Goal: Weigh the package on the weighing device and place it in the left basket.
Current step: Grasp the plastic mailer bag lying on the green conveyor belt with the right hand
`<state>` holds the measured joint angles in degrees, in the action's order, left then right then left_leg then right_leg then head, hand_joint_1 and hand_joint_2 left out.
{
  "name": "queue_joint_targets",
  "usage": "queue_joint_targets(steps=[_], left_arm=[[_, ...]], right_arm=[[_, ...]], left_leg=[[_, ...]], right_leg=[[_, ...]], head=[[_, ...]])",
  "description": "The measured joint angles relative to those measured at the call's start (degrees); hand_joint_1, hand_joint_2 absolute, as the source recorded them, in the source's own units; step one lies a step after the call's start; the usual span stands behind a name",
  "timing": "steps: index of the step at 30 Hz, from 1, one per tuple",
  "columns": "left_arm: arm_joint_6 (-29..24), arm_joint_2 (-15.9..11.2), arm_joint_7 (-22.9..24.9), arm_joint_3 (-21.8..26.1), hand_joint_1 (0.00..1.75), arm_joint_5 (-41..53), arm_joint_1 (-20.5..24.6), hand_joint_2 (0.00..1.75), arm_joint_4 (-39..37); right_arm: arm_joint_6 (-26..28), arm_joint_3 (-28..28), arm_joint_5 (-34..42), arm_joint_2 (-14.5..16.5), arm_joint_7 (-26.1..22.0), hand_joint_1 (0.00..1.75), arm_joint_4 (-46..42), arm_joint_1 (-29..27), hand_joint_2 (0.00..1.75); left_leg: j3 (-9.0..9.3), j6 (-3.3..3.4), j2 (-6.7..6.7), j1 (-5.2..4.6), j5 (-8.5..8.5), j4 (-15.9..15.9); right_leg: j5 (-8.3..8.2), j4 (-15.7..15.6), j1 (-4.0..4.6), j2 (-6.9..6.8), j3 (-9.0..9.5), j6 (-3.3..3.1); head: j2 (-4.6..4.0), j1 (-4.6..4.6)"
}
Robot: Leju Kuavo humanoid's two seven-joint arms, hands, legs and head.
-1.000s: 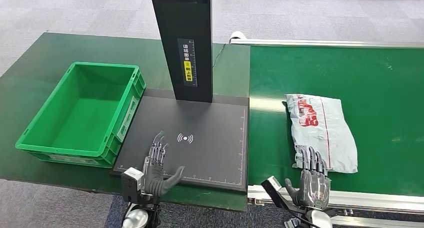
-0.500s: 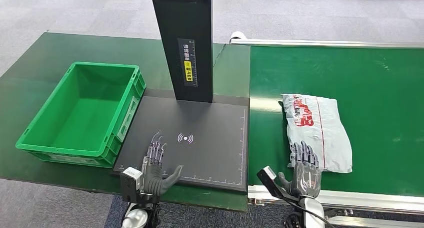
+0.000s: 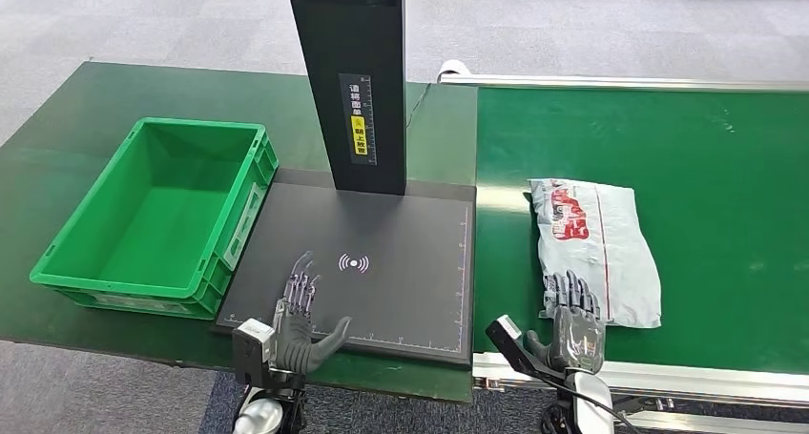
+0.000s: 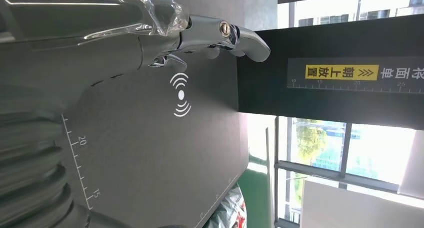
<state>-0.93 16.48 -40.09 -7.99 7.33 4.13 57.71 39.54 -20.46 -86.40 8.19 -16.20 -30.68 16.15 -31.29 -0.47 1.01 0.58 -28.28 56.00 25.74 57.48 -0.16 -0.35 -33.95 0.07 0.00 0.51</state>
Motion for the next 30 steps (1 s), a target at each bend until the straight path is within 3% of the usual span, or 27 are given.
queue_joint_targets(steps=[15, 30], left_arm=[[0.0, 0.0, 0.0, 0.0, 0.00, 0.3, 0.4, 1.75, -0.9], [0.9, 0.2, 0.0, -0.2, 0.00, 1.0, 0.9, 1.75, -1.7]], right_arm=[[0.0, 2.5, -2.2, -1.6, 6.6, 0.00, 0.9, 0.0, 1.75], [0.0, 3.7, -1.8, -2.6, 6.5, 0.00, 1.4, 0.6, 1.75]], left_leg=[[0.07, 0.00, -0.01, -0.01, 0.00, 0.0], [0.09, 0.01, 0.00, -0.01, 0.00, 0.0]], right_leg=[[0.00, 0.0, -0.01, -0.01, 0.09, 0.00], [-0.01, 0.0, -0.02, 0.00, 0.10, 0.01]], head=[[0.00, 0.00], [0.00, -0.01]])
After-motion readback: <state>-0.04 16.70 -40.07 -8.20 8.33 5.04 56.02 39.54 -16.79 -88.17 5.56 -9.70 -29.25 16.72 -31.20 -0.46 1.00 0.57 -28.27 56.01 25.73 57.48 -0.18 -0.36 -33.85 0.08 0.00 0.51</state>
